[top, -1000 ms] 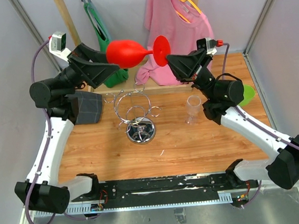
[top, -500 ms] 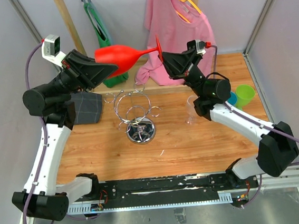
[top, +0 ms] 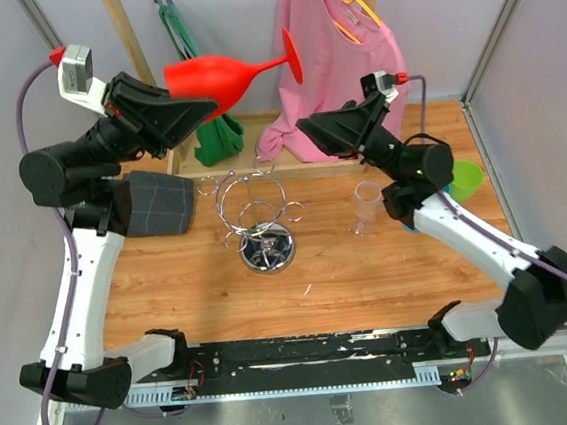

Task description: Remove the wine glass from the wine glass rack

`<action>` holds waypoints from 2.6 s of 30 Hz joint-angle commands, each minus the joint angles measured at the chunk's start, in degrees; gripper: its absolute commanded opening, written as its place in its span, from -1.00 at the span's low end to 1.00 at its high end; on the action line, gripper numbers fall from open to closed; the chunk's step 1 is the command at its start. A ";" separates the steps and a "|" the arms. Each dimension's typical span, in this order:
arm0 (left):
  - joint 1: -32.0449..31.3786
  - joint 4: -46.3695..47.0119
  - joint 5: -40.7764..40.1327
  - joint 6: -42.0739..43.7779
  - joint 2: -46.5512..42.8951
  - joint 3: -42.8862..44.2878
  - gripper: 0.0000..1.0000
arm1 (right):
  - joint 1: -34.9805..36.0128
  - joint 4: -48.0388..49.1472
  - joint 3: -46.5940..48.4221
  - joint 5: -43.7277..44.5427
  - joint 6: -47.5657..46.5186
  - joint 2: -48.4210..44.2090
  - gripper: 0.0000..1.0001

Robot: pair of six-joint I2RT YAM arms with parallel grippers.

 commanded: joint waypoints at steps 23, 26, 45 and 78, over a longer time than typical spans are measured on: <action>-38.05 -75.22 -20.89 76.39 29.53 39.86 -1.00 | -5.84 -121.42 25.82 39.48 -61.78 -51.84 0.97; -44.01 -81.68 -29.29 83.79 30.64 39.39 -1.00 | -5.60 -125.73 26.83 44.81 -61.92 -54.35 0.97; -57.03 -98.38 -42.81 90.42 31.55 27.24 -0.99 | 1.09 -128.46 22.98 56.06 -60.31 -58.40 0.97; -46.80 -109.13 -34.15 96.40 54.58 39.53 -1.00 | 2.09 -127.96 23.06 55.41 -59.03 -61.18 0.97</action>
